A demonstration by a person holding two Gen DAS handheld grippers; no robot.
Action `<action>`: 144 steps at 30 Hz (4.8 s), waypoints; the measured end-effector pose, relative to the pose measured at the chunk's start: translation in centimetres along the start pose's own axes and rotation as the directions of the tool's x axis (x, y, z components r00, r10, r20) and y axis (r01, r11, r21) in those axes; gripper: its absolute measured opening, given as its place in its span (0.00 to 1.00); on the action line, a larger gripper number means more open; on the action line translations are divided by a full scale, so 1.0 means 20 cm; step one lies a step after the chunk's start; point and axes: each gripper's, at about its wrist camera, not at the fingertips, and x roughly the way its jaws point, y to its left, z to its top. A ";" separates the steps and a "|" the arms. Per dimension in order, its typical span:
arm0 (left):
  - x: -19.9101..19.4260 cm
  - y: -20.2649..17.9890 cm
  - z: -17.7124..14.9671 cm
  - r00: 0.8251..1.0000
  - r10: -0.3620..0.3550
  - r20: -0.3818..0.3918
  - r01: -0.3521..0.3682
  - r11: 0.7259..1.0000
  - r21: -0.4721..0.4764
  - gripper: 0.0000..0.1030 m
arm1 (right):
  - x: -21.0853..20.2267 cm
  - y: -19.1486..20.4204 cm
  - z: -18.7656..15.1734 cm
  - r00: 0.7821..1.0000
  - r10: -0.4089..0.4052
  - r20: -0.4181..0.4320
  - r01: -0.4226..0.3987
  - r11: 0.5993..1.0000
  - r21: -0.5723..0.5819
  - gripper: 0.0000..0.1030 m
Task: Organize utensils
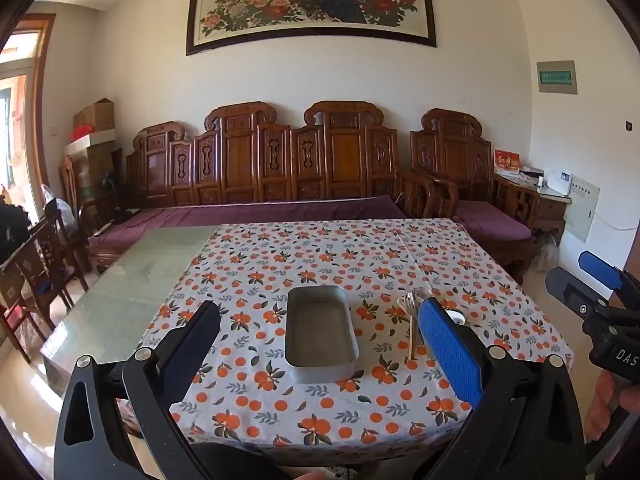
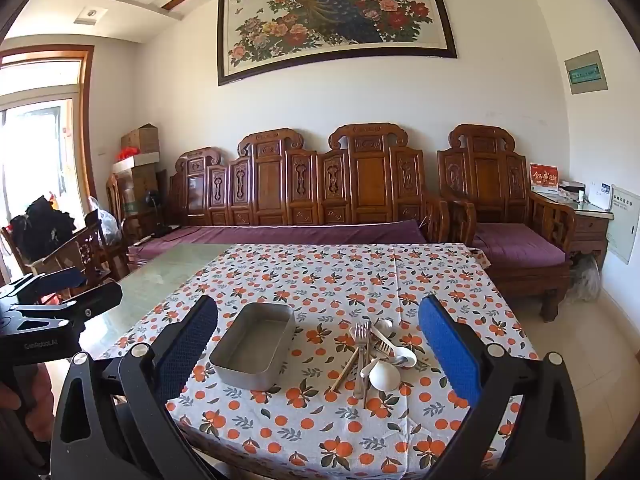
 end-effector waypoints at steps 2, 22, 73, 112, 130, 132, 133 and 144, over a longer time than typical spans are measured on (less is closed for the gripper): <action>0.00 0.00 0.00 1.000 -0.004 0.005 0.004 1.000 -0.003 0.94 | 0.00 0.00 0.00 1.000 0.003 0.006 -0.003 1.000 0.002 0.98; -0.06 0.00 0.08 1.000 -0.001 0.028 0.001 1.000 0.002 0.94 | -0.01 0.00 0.00 1.000 0.001 0.009 -0.001 1.000 -0.002 0.98; -0.08 -0.03 0.09 0.999 -0.004 0.047 0.003 1.000 0.002 0.94 | -0.01 0.00 0.01 1.000 0.002 0.012 -0.002 1.000 -0.002 0.98; 0.07 -0.07 0.01 0.997 -0.049 -0.055 0.050 0.999 0.021 0.94 | 0.09 -0.05 -0.05 0.999 -0.019 -0.045 0.018 1.000 -0.003 0.98; 0.56 -0.18 -0.10 0.960 -0.179 -0.214 0.198 0.977 0.072 0.94 | 0.71 -0.40 -0.25 0.964 -0.029 -0.264 0.026 1.000 -0.015 0.59; 0.63 -0.21 -0.10 0.953 -0.191 -0.234 0.214 0.974 0.073 0.92 | 0.80 -0.46 -0.26 0.955 -0.028 -0.296 0.026 1.000 -0.010 0.50; 0.66 -0.21 -0.11 0.950 -0.197 -0.241 0.220 0.973 0.074 0.91 | 0.84 -0.49 -0.27 0.951 -0.027 -0.308 0.027 1.000 -0.007 0.49; 0.98 -0.32 -0.18 0.913 -0.229 -0.338 0.272 0.959 0.083 0.69 | 1.25 -0.67 -0.44 0.897 0.035 -0.441 -0.009 0.998 0.063 0.31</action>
